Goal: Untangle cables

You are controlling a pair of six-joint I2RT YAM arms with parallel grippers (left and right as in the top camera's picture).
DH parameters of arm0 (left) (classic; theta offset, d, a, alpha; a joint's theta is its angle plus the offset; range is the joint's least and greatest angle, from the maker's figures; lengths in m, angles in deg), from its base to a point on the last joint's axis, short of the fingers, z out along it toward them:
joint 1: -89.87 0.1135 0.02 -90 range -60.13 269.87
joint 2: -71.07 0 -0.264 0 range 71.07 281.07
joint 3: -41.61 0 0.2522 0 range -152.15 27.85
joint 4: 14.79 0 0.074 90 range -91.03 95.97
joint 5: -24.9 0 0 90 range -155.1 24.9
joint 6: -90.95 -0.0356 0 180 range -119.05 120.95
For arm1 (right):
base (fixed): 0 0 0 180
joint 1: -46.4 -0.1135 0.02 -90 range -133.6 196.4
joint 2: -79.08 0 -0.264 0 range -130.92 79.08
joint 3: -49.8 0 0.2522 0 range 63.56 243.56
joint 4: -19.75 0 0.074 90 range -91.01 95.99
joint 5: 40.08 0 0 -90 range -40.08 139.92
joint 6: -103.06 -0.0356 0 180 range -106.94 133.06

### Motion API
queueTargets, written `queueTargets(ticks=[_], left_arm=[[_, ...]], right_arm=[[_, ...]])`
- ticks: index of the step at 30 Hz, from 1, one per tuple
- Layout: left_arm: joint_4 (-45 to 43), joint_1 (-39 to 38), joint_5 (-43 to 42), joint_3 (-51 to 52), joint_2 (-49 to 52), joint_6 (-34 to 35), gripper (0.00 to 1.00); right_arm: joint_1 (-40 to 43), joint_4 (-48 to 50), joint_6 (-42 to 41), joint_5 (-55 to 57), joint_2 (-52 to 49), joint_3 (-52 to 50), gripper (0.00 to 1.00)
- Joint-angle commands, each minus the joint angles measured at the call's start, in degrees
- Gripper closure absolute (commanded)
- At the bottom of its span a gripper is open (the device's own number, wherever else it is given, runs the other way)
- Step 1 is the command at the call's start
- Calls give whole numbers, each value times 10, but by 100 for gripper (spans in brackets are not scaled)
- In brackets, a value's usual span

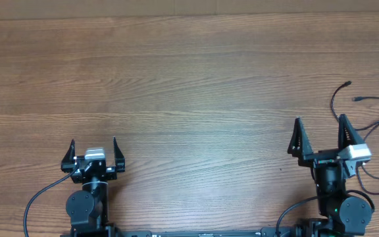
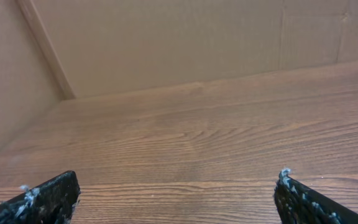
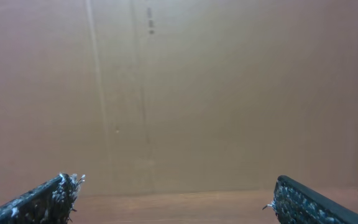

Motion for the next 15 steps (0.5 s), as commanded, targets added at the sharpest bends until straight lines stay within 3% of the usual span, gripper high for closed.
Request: queueTargets(ticks=[1,8,15], left_arm=[[-1,-3,-5,2,-6,8,0],[-1,-3,-5,2,-6,8,0],[-1,-3,-5,2,-6,8,0]], right_arm=[[-18,0,-4,67,9,-16,0],[-18,15,-4,67,53,-73,0],[-13,-32,-2,73,93,-80,0]])
